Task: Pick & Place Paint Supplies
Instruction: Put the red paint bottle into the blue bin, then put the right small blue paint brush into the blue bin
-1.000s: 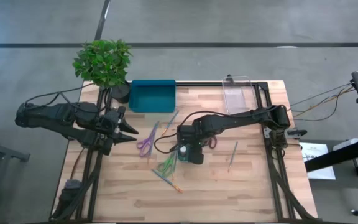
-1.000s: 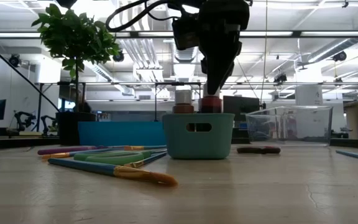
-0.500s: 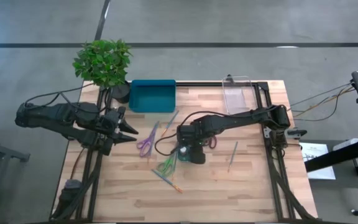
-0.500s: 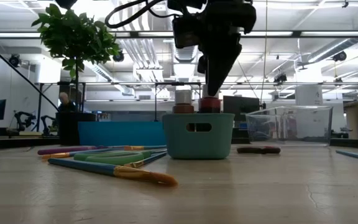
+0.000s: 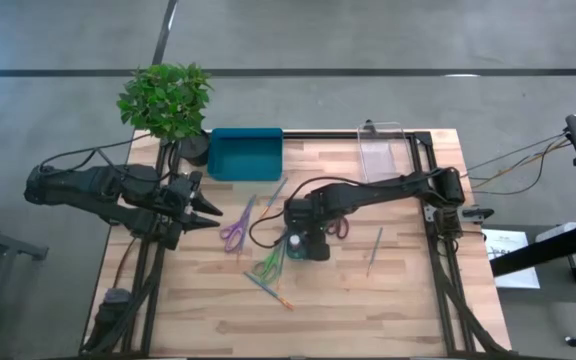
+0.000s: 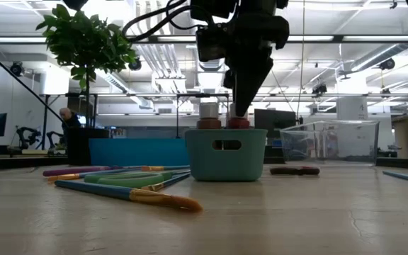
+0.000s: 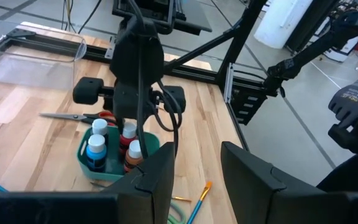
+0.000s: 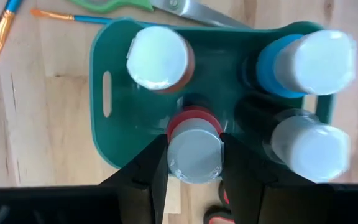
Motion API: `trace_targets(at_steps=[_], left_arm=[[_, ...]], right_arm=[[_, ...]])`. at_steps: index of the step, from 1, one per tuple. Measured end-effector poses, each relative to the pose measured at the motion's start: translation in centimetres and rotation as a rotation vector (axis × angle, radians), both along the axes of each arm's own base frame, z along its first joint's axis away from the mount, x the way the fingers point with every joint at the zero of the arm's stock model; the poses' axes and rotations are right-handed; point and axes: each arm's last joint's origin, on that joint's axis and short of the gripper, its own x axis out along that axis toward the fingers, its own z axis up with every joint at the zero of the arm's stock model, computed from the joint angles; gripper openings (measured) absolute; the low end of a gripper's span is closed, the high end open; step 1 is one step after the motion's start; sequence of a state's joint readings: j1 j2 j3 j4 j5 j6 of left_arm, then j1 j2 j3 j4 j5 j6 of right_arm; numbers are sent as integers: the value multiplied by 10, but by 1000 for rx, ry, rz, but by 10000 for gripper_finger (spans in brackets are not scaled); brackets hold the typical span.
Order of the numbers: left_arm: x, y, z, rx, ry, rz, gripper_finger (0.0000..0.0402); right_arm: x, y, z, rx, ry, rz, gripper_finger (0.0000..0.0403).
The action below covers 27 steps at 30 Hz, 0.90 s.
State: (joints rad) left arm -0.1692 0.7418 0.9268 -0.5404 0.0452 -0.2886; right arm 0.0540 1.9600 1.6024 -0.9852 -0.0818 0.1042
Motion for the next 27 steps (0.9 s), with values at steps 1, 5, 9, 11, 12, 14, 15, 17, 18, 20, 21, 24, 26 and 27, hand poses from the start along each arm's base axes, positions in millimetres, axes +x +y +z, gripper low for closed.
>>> trace_targets(at_steps=[1, 5, 9, 11, 12, 14, 15, 17, 18, 20, 21, 24, 26, 27], left_arm=[[0, 0, 0, 0, 0, 0, 141], [0, 0, 0, 0, 1, 0, 141], [0, 0, 0, 0, 4, 0, 141], [0, 0, 0, 0, 4, 0, 141], [0, 0, 0, 0, 4, 0, 141], [0, 0, 0, 0, 4, 0, 141], [0, 0, 0, 0, 4, 0, 141], [0, 0, 0, 0, 4, 0, 141], [0, 0, 0, 0, 4, 0, 141], [0, 0, 0, 0, 4, 0, 141], [0, 0, 0, 0, 4, 0, 141], [0, 0, 0, 0, 4, 0, 141], [0, 0, 0, 0, 4, 0, 141], [0, 0, 0, 0, 4, 0, 141]], right_arm=[[0, 0, -1, 0, 1, 4, 112], [2, 0, -2, 1, -7, 11, 112], [1, -1, -2, -1, 2, 9, 112], [0, -1, -2, -1, 9, 12, 112], [0, -1, -2, 0, 9, 12, 112], [0, -1, -2, 0, 9, 12, 112], [0, -1, -2, 0, 9, 11, 116], [0, -1, -2, 2, 10, 9, 138], [0, -1, -2, 2, 12, 9, 153], [0, -1, -2, 2, 15, 9, 182], [0, -1, -2, 1, 14, 9, 195], [-1, -1, -1, -5, 11, 8, 228], [-1, -1, 1, -6, 3, 8, 246], [-1, -1, 2, -6, 1, 8, 254]])
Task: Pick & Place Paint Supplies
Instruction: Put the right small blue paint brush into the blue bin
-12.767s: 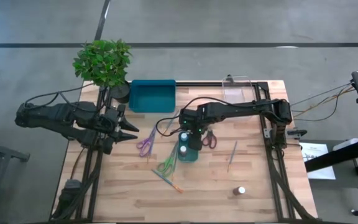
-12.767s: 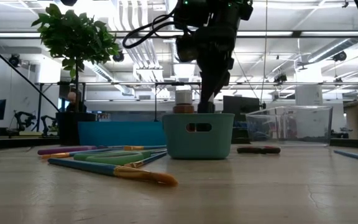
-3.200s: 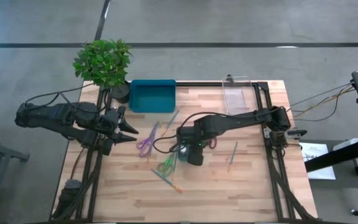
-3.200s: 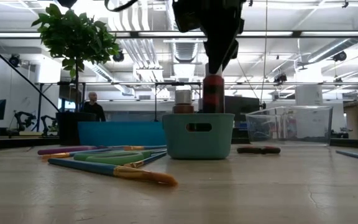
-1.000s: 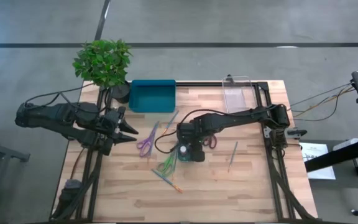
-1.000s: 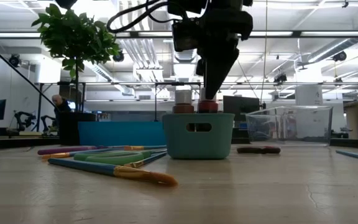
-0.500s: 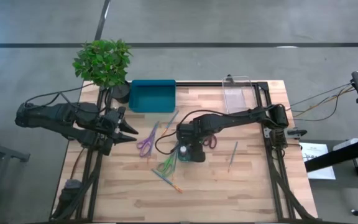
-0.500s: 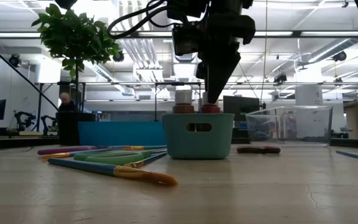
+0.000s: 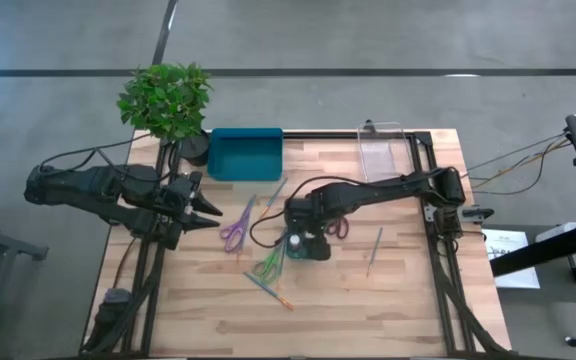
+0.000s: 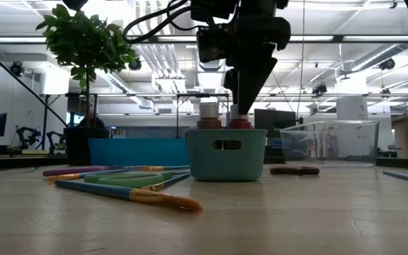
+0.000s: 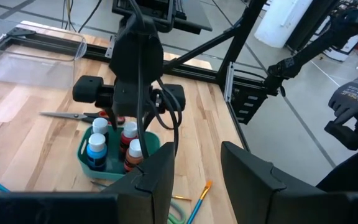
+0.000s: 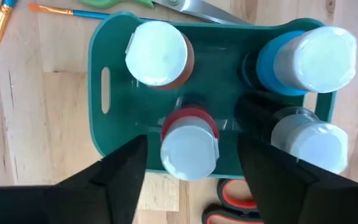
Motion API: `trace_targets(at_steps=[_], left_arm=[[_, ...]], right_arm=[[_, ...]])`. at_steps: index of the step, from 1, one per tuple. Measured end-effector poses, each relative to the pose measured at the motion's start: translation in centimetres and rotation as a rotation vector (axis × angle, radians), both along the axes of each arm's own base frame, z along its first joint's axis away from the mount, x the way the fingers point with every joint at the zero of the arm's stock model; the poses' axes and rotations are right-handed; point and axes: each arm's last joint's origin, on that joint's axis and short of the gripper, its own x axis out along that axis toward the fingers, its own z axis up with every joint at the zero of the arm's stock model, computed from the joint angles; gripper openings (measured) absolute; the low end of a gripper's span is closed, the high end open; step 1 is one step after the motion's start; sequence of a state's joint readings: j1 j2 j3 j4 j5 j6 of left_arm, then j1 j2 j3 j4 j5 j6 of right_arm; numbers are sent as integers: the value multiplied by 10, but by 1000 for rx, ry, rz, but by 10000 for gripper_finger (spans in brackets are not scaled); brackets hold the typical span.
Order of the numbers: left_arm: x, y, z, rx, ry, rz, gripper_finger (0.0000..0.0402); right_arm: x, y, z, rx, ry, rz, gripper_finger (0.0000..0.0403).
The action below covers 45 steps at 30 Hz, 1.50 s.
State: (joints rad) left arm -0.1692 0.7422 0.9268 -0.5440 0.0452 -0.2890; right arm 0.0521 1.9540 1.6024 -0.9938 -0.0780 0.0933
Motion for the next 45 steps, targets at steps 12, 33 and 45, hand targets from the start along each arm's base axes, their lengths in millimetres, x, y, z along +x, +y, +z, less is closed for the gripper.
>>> trace_targets(at_steps=[12, 33, 45], left_arm=[[0, 0, -1, 10, 11, -3, 141], [-49, 11, -2, -20, 41, 96, 141], [-34, 8, -5, -29, 82, 104, 141]], right_arm=[[-29, 0, 73, 31, -190, -124, 292], [-185, 21, 141, 142, -632, -695, 292], [-174, 69, 100, 279, -301, -1055, 292]])
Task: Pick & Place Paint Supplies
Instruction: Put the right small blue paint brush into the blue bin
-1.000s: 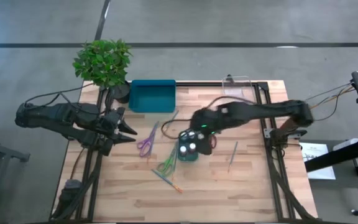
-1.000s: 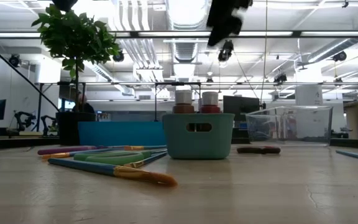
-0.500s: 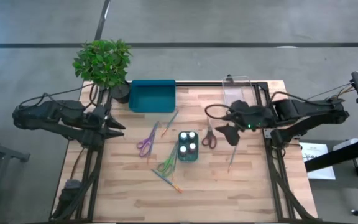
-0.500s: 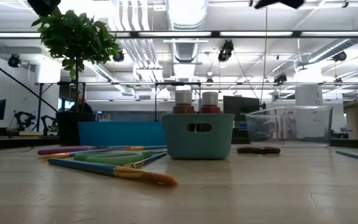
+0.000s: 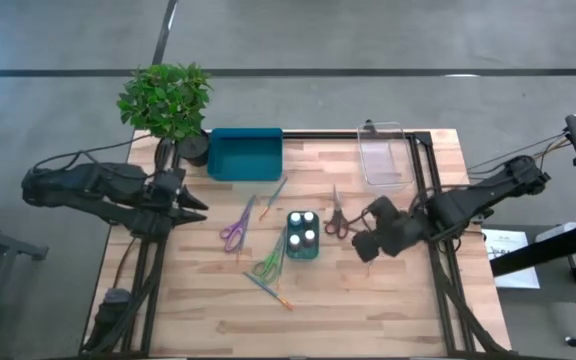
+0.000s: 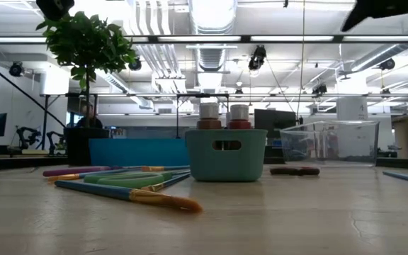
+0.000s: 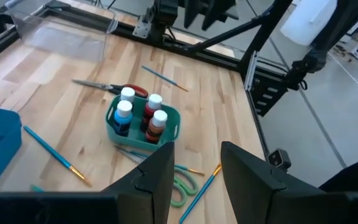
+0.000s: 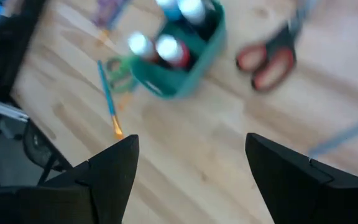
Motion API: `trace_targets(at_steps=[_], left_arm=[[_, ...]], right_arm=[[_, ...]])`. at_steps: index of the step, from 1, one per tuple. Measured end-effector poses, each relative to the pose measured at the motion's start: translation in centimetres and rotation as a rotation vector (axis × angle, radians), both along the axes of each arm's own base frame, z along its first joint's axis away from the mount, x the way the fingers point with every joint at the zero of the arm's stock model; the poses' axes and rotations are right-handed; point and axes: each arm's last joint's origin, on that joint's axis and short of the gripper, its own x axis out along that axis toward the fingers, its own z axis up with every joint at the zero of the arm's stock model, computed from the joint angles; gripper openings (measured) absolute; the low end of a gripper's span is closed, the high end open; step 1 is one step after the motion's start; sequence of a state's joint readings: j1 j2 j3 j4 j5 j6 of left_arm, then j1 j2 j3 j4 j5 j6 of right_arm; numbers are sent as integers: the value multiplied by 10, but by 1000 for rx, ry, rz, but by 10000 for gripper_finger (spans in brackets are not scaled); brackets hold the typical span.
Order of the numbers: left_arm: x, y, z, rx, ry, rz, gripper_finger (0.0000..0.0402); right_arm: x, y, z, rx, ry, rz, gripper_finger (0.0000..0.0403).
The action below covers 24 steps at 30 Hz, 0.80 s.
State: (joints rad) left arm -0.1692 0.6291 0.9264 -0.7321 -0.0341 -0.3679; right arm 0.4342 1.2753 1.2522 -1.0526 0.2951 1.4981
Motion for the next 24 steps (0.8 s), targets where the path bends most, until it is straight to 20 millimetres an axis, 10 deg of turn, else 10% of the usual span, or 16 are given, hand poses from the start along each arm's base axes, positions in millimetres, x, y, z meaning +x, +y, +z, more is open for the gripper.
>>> trace_targets(at_steps=[8, 24], left_arm=[[8, -1, 0, 0, -2, 0, 141], [15, -2, 20, -32, -222, 3, 141]], right_arm=[[2, 26, -18, 92, 337, -301, 292], [0, 24, -45, 80, 441, -459, 293]])
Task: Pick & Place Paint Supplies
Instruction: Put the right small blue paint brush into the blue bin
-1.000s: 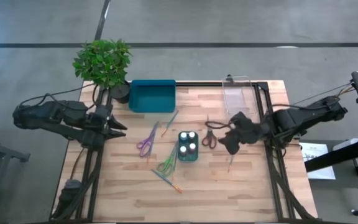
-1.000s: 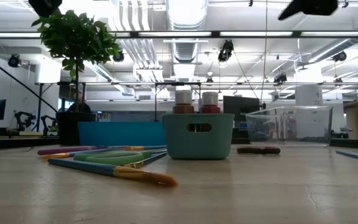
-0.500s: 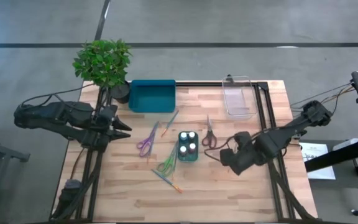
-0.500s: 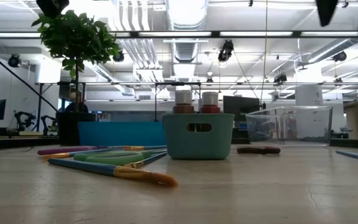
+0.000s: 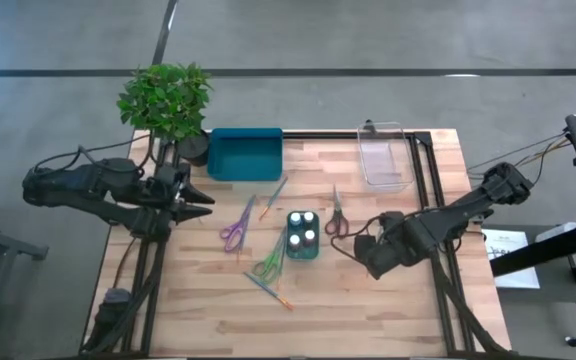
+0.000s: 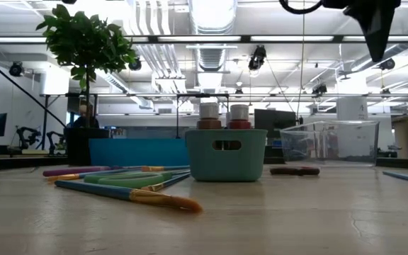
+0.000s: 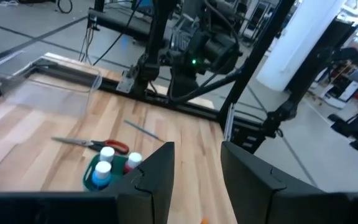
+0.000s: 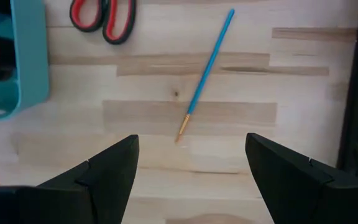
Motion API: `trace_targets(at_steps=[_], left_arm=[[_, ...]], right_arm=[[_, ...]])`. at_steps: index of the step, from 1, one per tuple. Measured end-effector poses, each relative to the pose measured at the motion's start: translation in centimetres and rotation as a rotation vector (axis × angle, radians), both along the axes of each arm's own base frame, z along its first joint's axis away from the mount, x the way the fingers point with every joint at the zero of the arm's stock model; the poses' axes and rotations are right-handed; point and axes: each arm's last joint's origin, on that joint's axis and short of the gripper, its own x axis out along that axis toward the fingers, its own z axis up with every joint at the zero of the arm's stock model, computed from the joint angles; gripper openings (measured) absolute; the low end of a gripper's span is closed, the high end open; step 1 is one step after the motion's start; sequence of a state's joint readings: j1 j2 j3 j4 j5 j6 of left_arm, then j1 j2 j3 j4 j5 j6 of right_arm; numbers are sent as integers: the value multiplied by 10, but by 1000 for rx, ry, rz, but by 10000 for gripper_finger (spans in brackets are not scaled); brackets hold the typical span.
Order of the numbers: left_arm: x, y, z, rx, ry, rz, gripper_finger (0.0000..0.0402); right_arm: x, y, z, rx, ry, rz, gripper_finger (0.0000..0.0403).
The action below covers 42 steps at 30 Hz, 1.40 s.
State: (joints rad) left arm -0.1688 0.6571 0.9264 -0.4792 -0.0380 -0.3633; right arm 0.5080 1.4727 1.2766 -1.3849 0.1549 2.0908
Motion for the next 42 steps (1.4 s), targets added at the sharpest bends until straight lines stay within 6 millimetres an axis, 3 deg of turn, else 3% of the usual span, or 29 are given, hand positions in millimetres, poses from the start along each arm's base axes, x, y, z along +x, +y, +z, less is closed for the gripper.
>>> trace_targets(at_steps=[7, 22, 32, 36, 42], left_arm=[[0, 0, 2, -5, -21, 0, 141], [1, 0, 3, -10, -33, 1, 141], [1, 0, 3, -18, -32, 3, 141], [1, 0, 3, -32, -30, 6, 141], [1, 0, 3, -55, -27, 10, 141]], right_arm=[[1, 0, -11, -6, 32, -49, 293], [22, 10, -100, 144, 16, -169, 293], [28, 13, -126, 106, 114, -213, 292], [30, 11, -132, 89, 127, -237, 268], [32, 0, -130, 50, 100, -270, 196]])
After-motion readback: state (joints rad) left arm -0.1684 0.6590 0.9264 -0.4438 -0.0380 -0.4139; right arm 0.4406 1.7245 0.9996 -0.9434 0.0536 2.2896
